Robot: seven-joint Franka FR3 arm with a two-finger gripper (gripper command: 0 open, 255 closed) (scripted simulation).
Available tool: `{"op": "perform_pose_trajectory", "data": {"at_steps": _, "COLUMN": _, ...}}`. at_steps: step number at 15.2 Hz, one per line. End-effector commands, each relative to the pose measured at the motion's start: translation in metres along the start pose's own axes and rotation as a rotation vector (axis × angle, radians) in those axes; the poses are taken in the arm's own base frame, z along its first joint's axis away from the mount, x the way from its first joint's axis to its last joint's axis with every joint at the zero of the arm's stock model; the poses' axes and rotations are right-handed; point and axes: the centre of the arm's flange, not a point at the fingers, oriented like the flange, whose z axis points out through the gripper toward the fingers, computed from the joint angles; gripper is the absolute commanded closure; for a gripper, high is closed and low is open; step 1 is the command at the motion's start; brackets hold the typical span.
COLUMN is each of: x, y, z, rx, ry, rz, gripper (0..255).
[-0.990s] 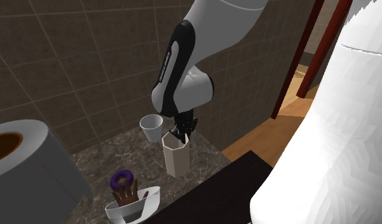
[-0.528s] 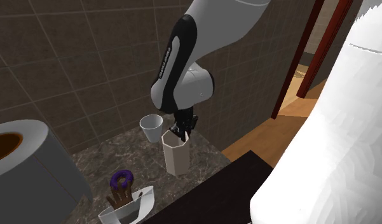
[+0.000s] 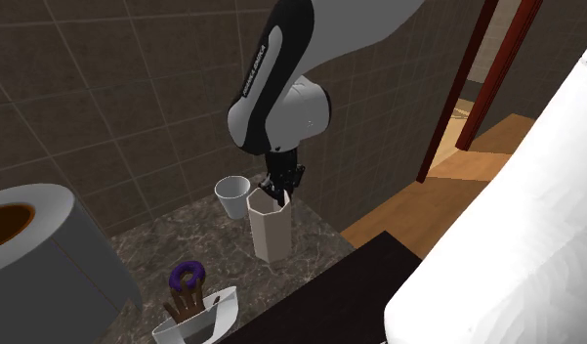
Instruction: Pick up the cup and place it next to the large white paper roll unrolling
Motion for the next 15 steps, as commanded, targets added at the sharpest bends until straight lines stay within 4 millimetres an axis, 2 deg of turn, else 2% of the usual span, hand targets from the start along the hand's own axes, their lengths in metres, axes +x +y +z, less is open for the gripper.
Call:
{"op": "perform_pose_trajectory", "data": {"at_steps": 1, "x": -0.001, "y": -0.001, "z": -0.01, "rx": 0.0, "ry": 0.0, "rz": 0.0, "gripper": 255}}
{"op": "perform_pose_trajectory", "data": {"at_steps": 15, "x": -0.006, "y": -0.001, "z": -0.084, "rx": 0.0, "ry": 0.0, "rz": 0.0, "gripper": 255}}
